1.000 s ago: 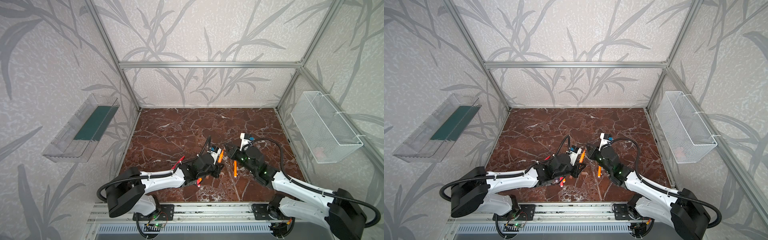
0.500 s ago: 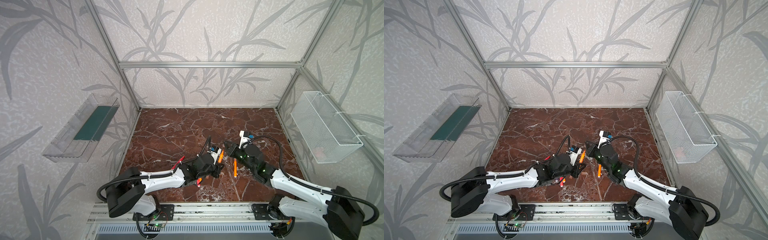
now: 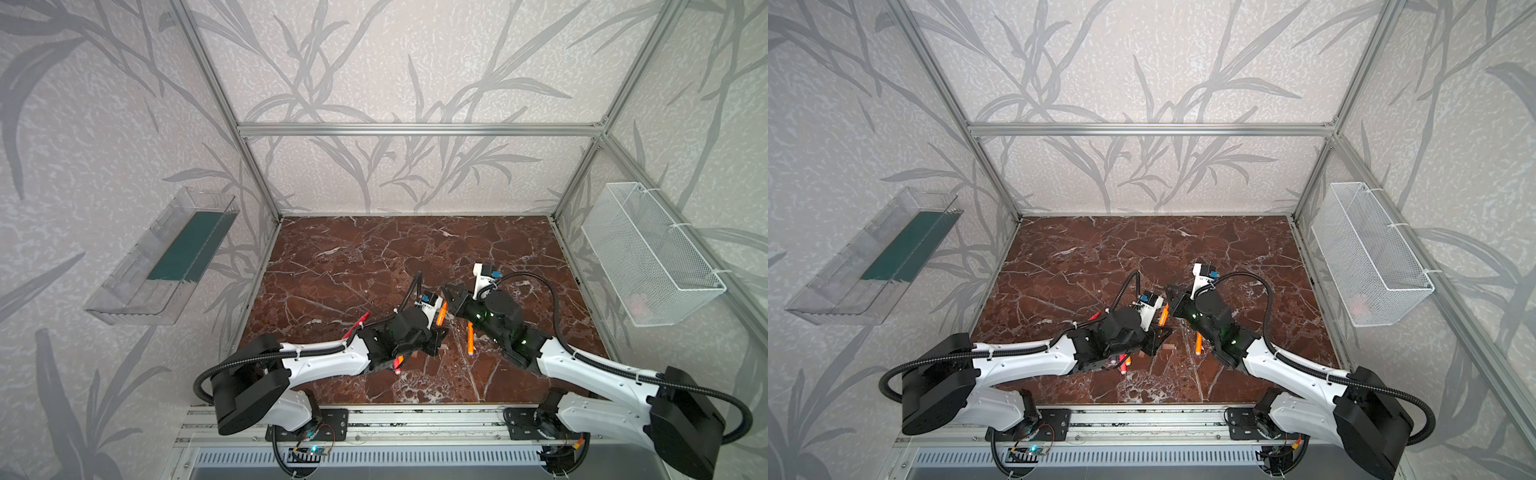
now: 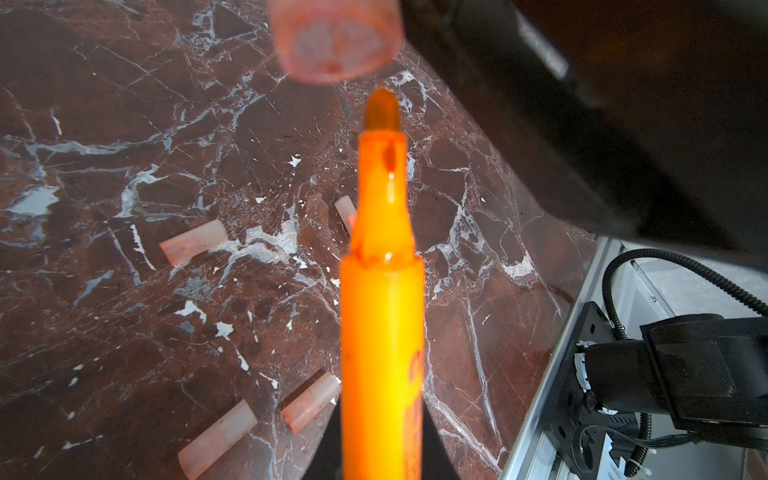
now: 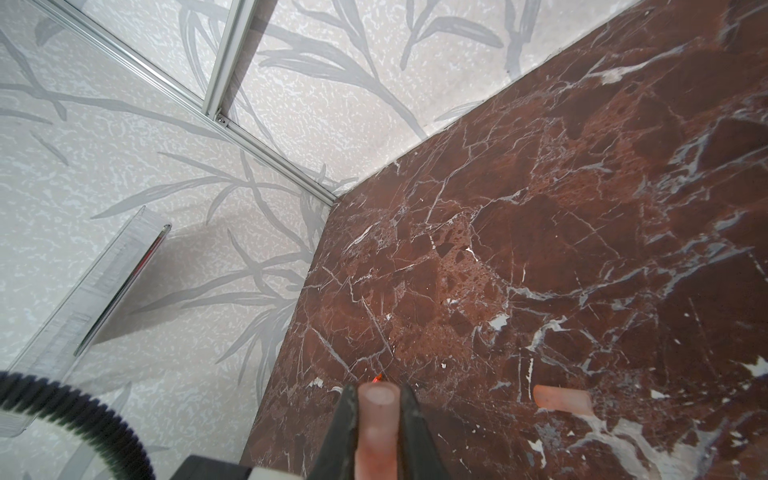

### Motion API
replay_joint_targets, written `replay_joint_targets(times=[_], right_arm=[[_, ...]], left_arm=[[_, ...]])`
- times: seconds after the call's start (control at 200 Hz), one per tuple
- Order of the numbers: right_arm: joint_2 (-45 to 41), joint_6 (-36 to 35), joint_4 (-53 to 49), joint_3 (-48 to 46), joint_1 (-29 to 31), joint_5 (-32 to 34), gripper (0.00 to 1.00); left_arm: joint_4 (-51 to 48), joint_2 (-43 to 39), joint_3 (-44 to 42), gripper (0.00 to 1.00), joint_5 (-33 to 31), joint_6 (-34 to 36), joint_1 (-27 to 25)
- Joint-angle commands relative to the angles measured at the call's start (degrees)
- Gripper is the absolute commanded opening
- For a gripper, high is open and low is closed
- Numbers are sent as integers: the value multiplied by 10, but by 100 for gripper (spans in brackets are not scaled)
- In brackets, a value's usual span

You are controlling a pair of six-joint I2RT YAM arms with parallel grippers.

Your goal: Insert the pens into the pen caps

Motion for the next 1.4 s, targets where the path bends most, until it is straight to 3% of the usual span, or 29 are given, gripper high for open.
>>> replay_joint_targets(times=[0.0, 0.945, 1.395], right_arm=[[-11, 3, 12, -6, 3, 11, 0], [-36, 8, 8, -33, 8, 3, 0], [-35, -7, 0, 1, 8, 24, 0]], left_arm=[[12, -21, -9, 0, -7, 9, -2], [10, -32, -15, 0, -16, 11, -1], [14, -31, -15, 0, -10, 9, -2]])
